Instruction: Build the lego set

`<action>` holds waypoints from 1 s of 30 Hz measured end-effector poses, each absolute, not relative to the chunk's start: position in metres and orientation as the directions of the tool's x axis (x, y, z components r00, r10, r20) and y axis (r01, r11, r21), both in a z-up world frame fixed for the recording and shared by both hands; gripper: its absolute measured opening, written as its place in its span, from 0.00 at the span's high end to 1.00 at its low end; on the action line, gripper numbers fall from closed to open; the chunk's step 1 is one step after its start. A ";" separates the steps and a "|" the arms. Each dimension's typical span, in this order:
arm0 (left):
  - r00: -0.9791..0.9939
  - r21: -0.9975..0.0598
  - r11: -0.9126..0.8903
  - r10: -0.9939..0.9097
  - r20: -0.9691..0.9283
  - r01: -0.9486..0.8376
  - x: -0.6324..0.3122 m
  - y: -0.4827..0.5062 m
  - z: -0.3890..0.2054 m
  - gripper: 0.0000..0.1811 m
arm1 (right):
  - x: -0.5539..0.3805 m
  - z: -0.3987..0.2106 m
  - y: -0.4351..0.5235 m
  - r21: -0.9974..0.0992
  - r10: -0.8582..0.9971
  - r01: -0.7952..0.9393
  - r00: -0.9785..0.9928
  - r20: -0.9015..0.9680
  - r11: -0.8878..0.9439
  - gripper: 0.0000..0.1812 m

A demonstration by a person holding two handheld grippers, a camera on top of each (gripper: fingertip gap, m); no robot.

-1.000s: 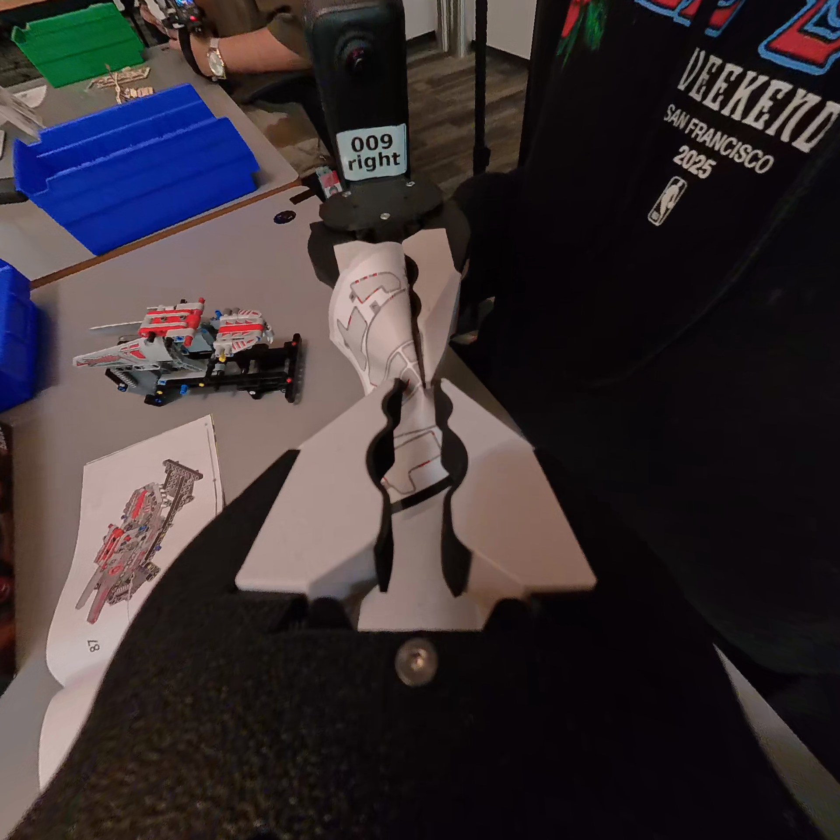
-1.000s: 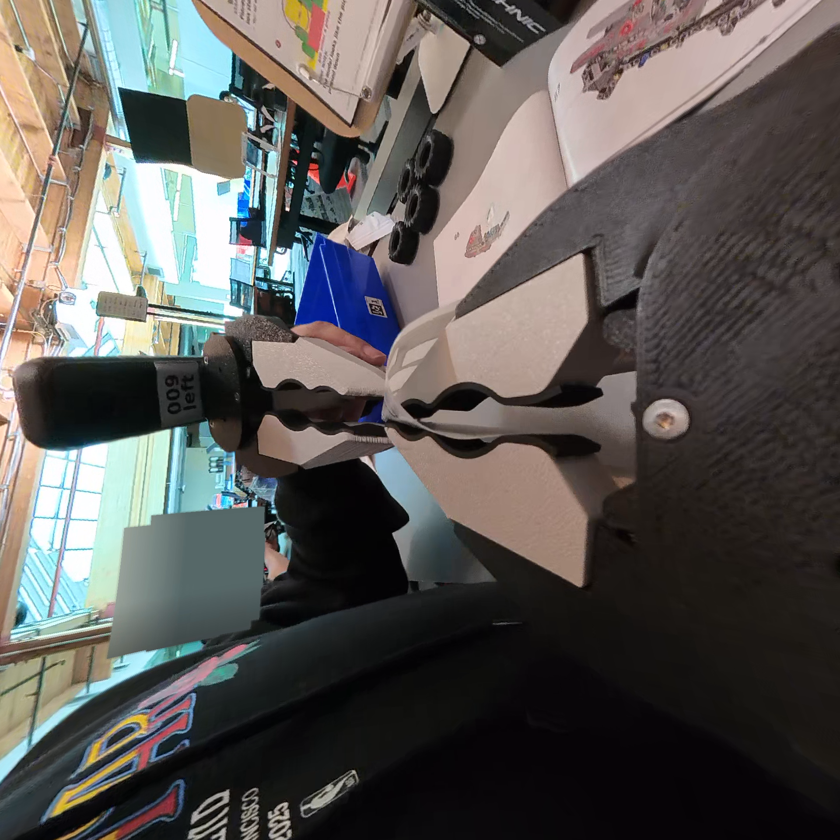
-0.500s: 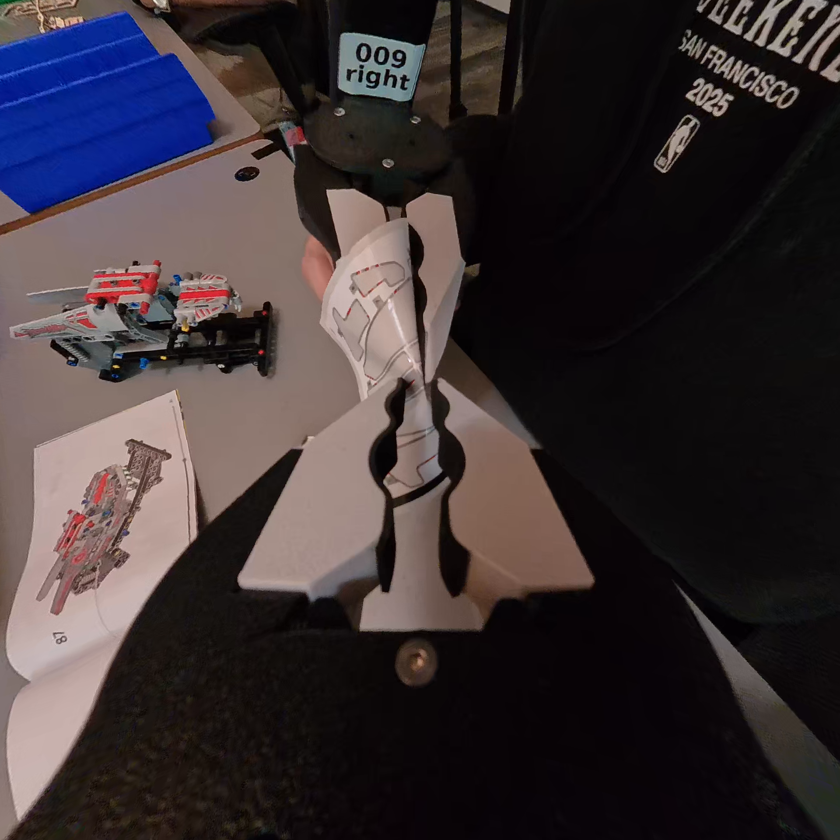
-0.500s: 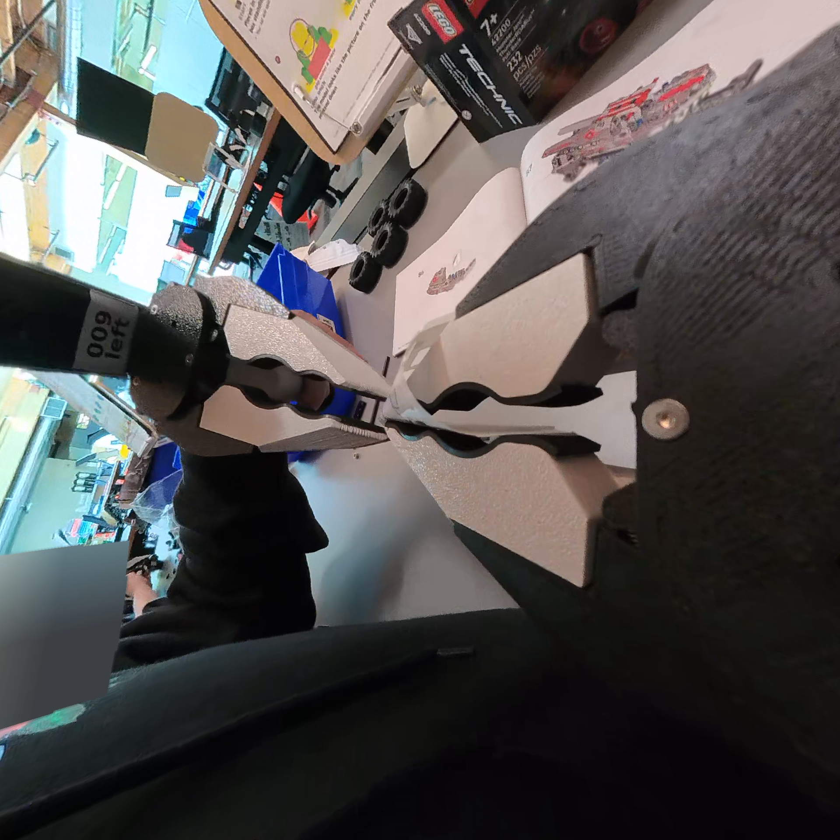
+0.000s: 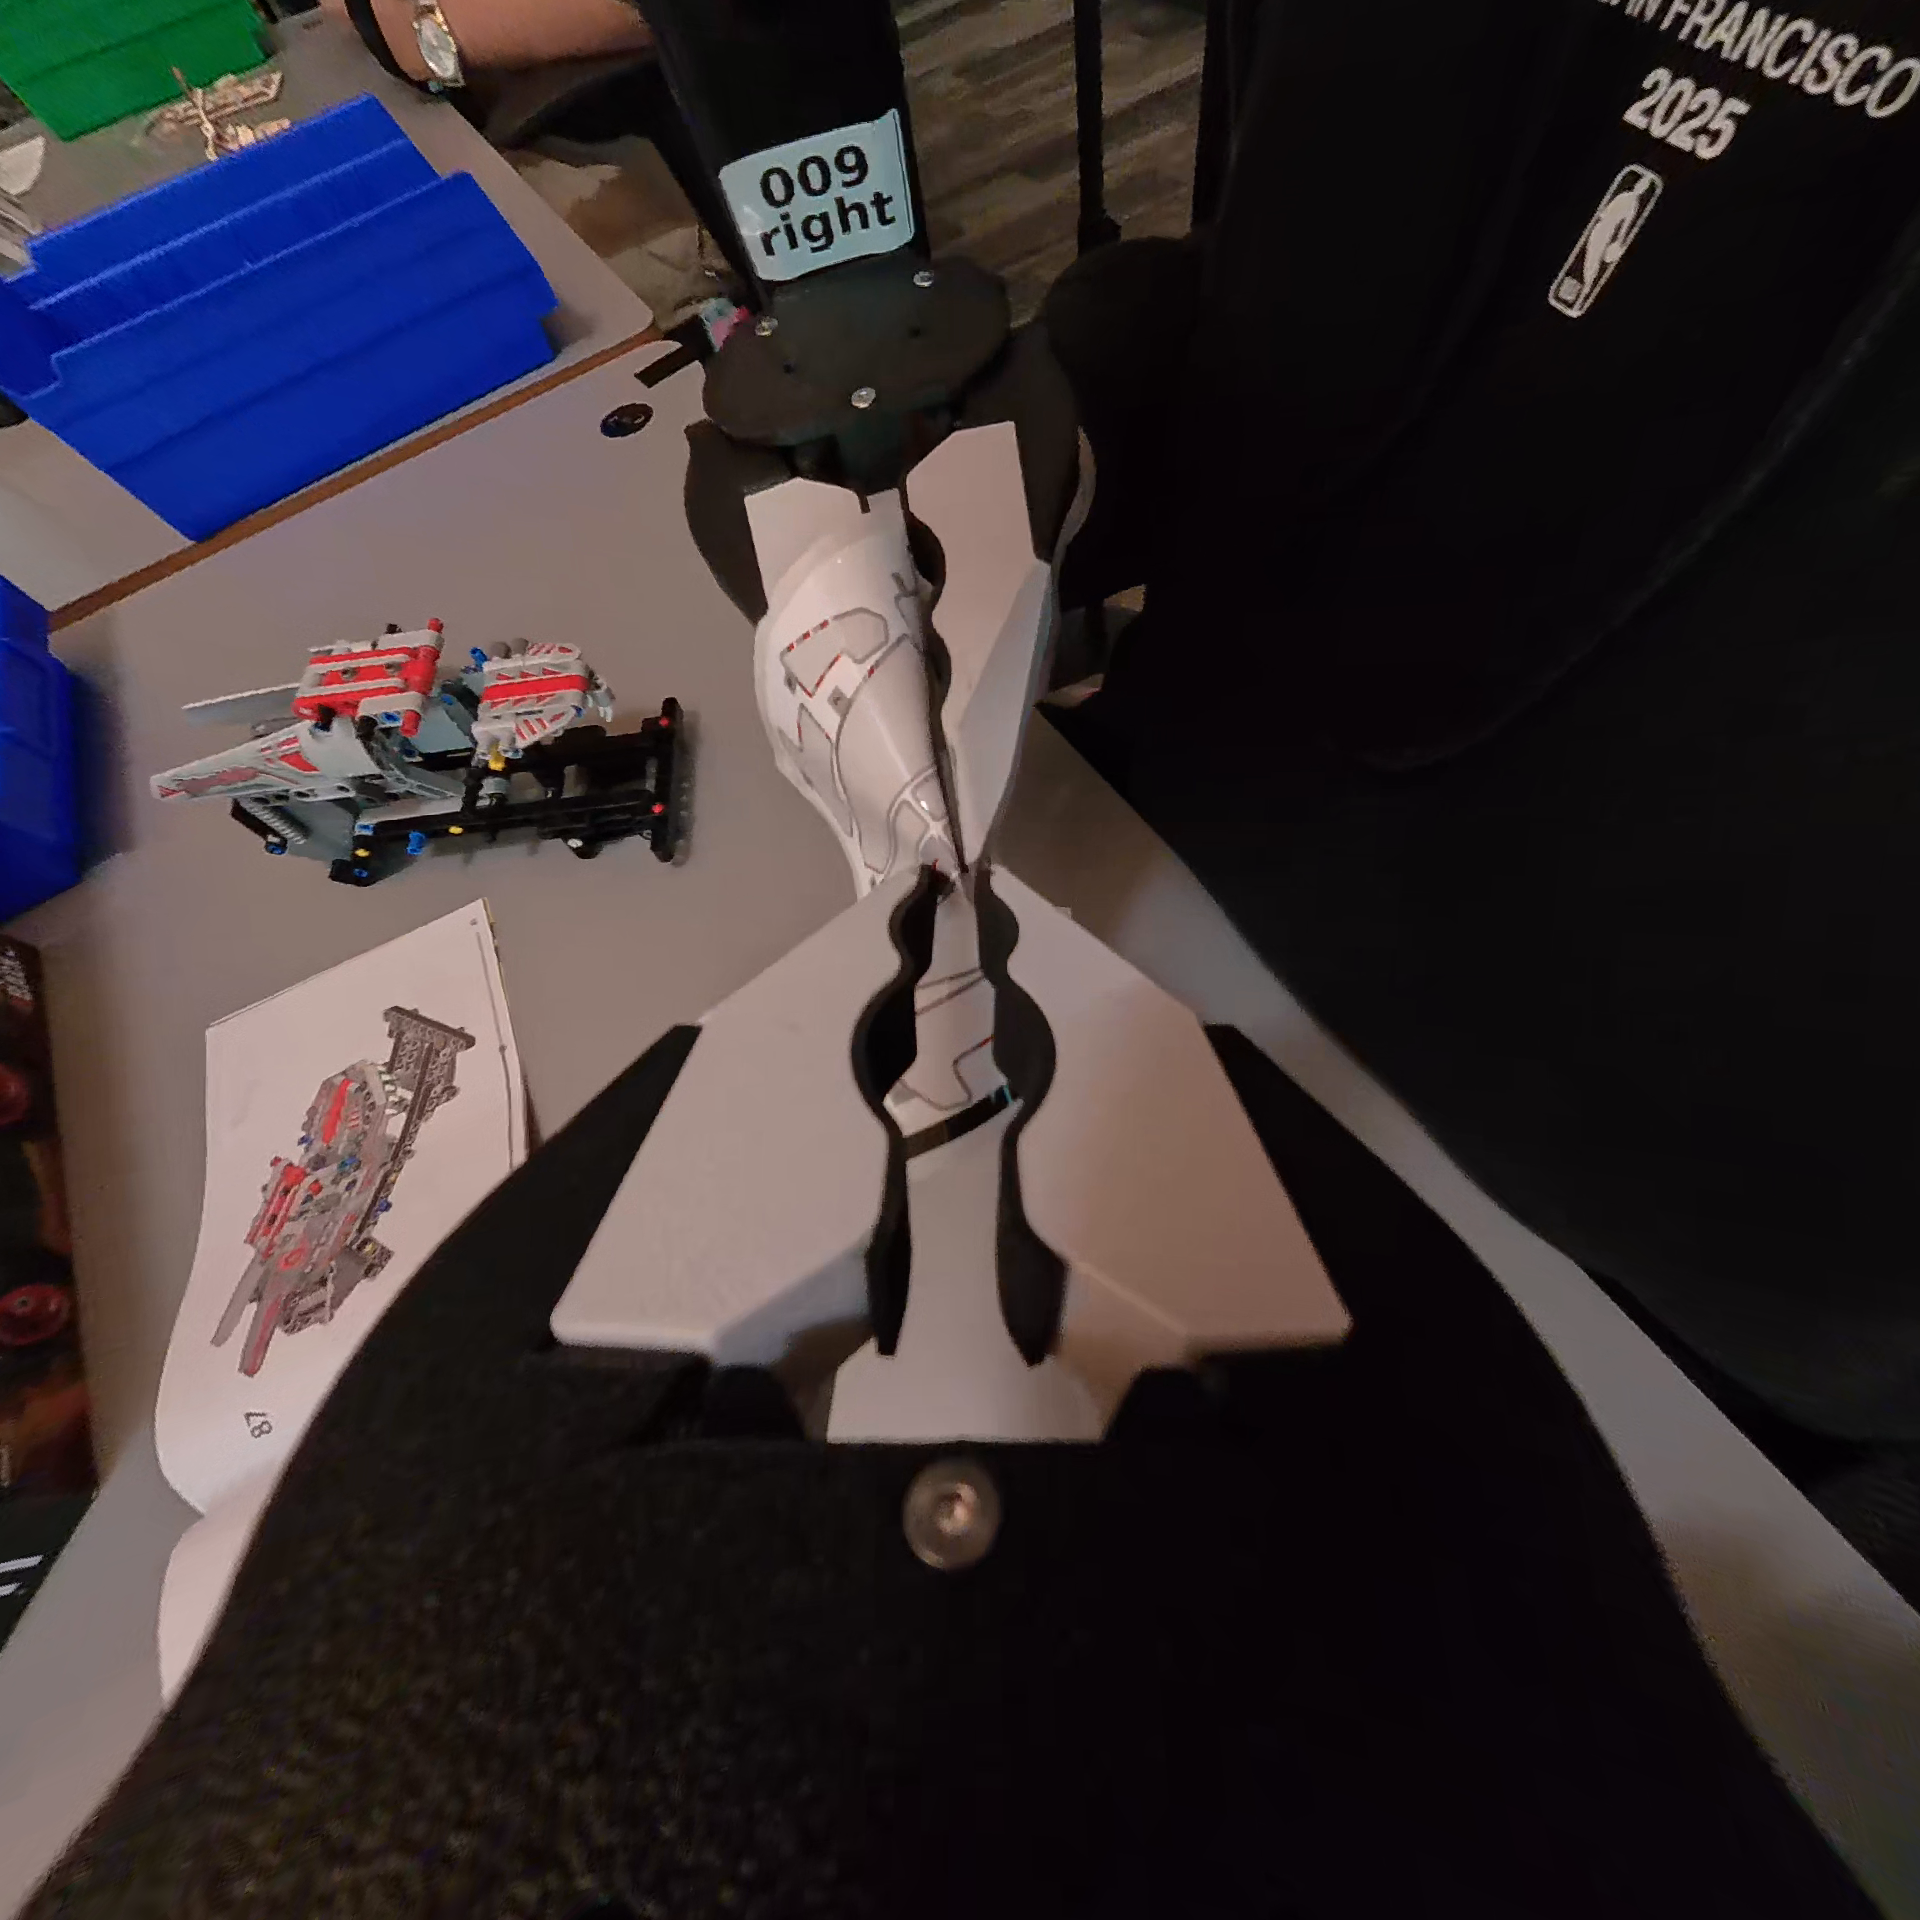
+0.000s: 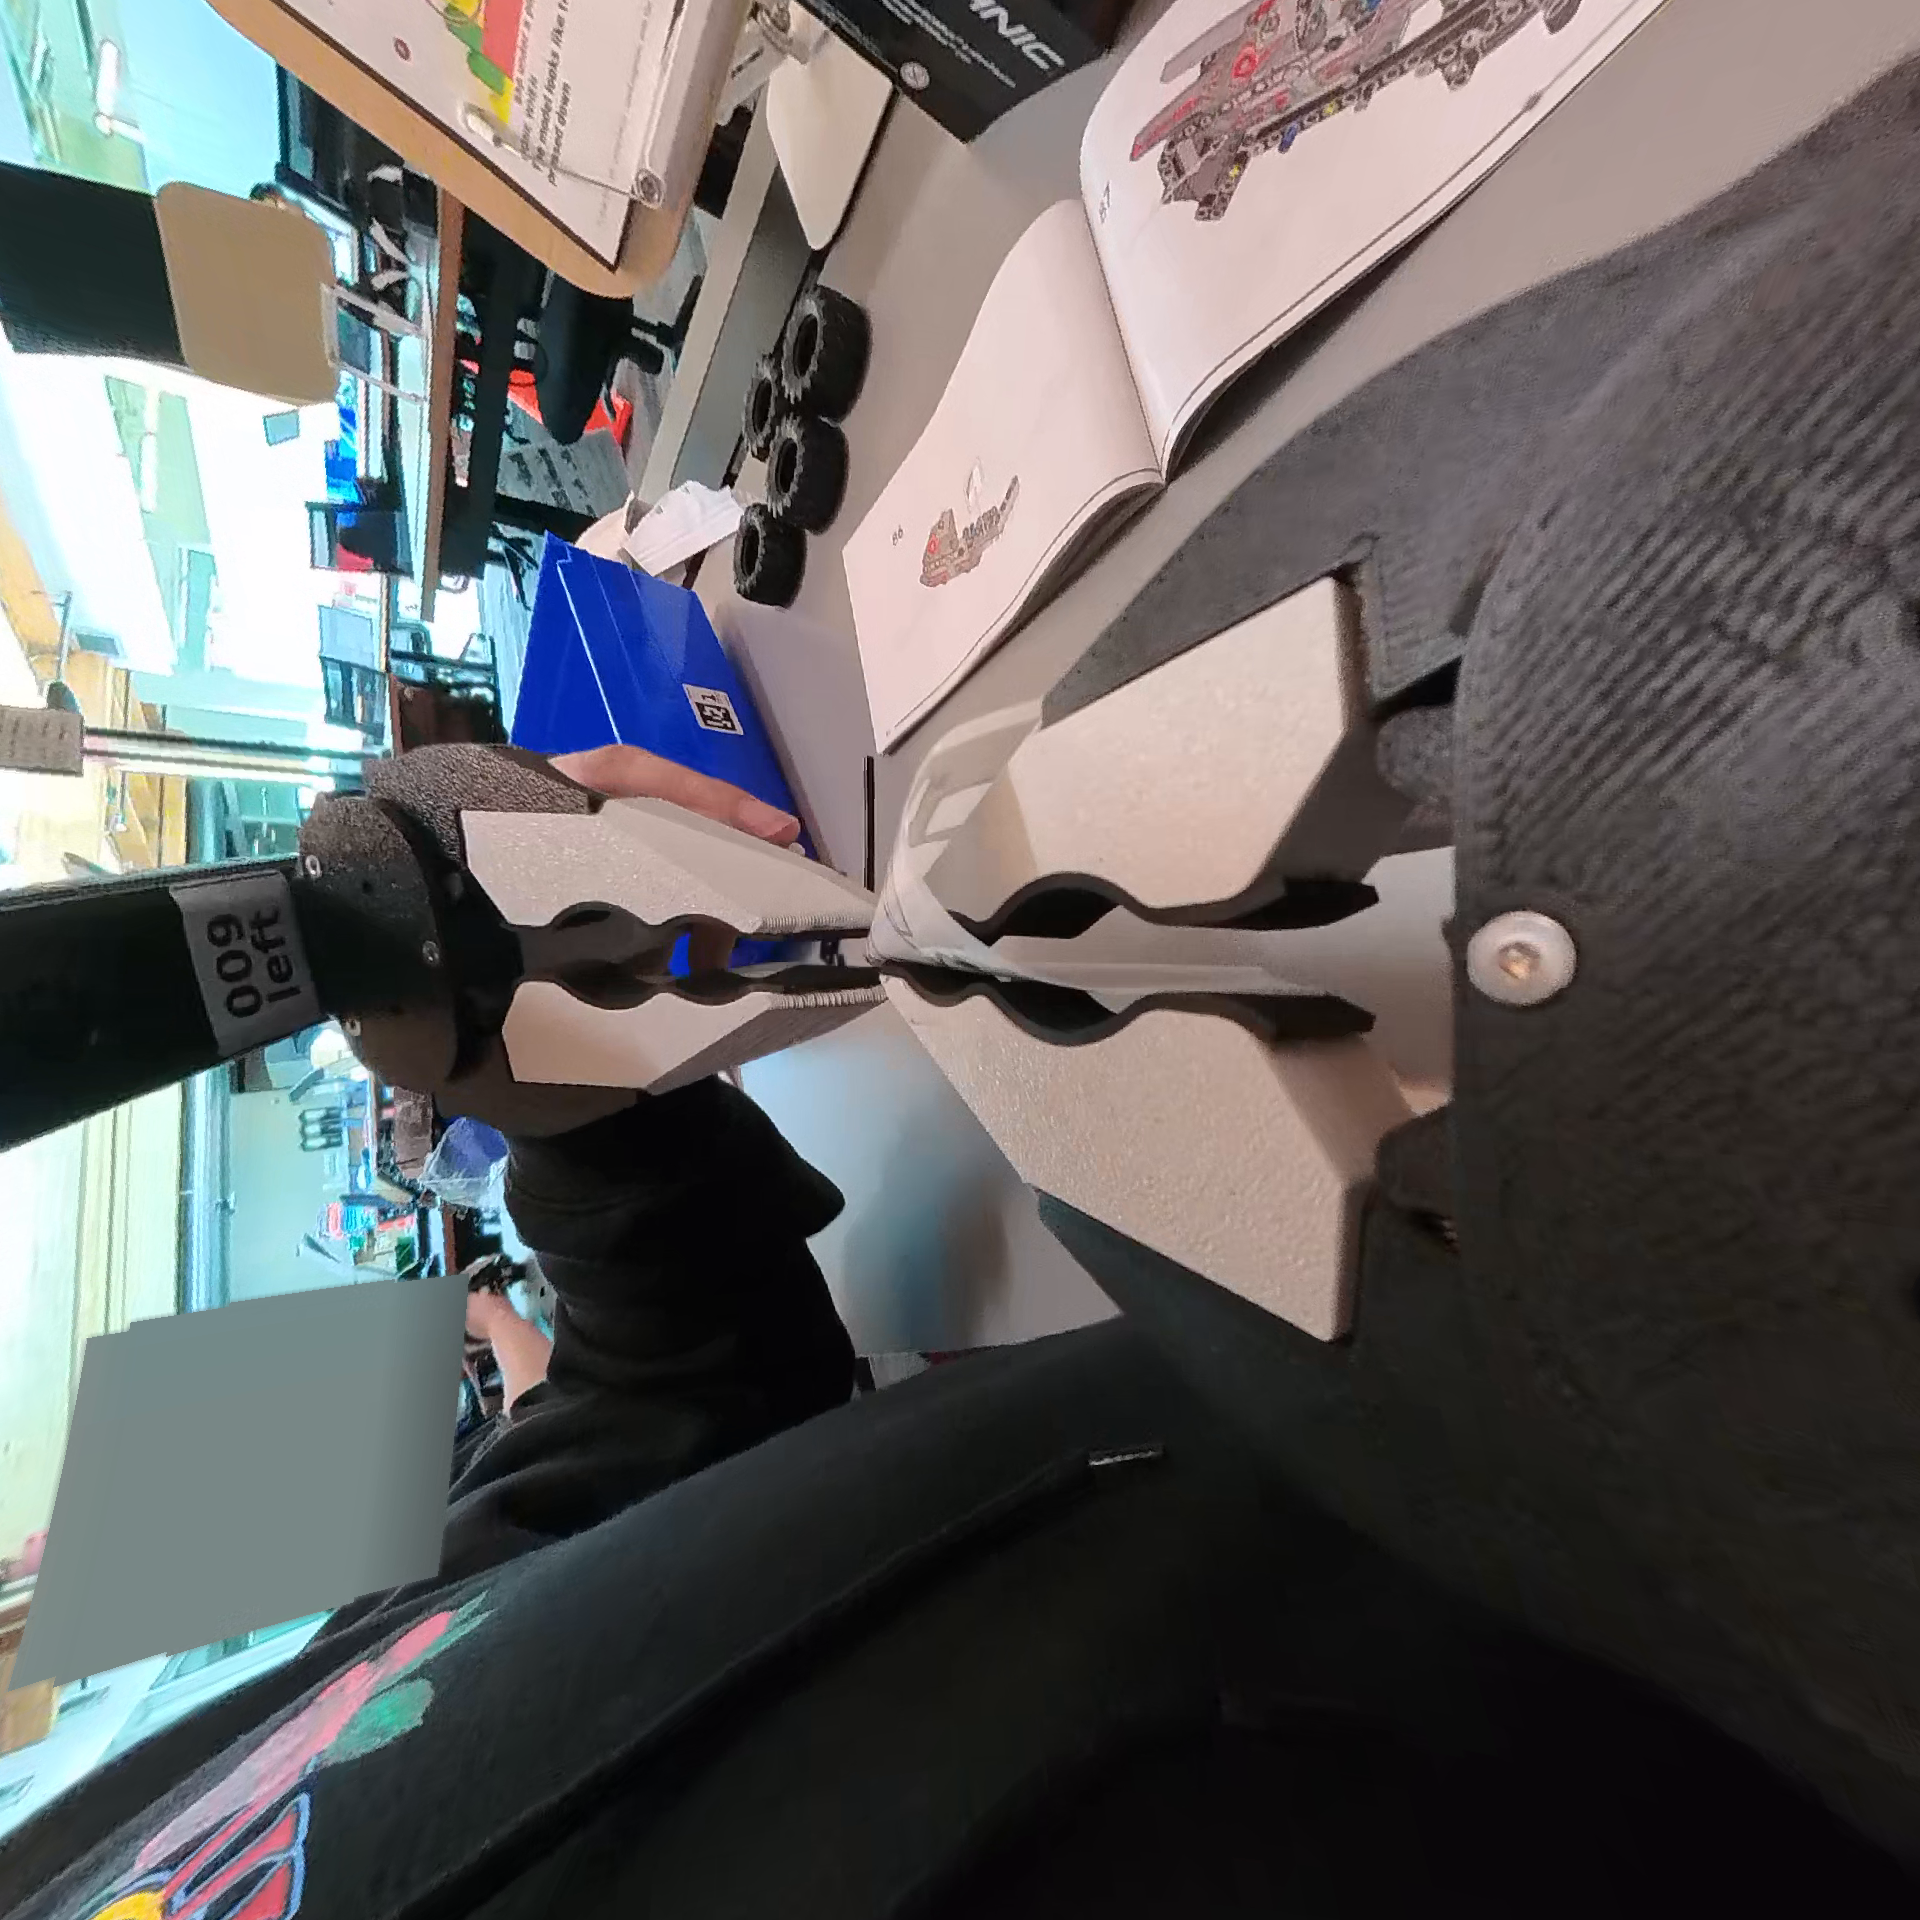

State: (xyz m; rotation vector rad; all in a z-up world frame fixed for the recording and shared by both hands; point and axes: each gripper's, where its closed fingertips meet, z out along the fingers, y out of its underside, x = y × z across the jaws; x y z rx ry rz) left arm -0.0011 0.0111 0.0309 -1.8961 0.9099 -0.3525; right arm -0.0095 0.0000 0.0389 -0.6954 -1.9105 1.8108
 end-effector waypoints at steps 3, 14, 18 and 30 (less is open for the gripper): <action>0.661 -0.854 -0.295 -0.747 -0.074 -0.428 0.001 0.008 0.026 0.99 | -0.008 0.036 -0.002 -0.995 0.609 0.058 -0.793 0.001 0.078 1.00; 0.663 -0.820 -0.378 -0.749 -0.003 -0.430 0.000 0.007 0.011 0.98 | -0.008 0.019 -0.004 -0.974 0.616 0.158 -0.787 -0.025 0.161 1.00; 0.664 -0.813 -0.419 -0.745 0.053 -0.405 0.001 0.006 0.006 0.97 | -0.008 0.013 -0.005 -0.965 0.616 0.173 -0.787 -0.017 0.195 1.00; 0.597 -0.827 -0.454 -0.779 0.189 -0.330 0.007 -0.002 -0.001 0.98 | -0.001 0.003 -0.012 -0.937 0.556 0.119 -0.827 0.089 0.328 1.00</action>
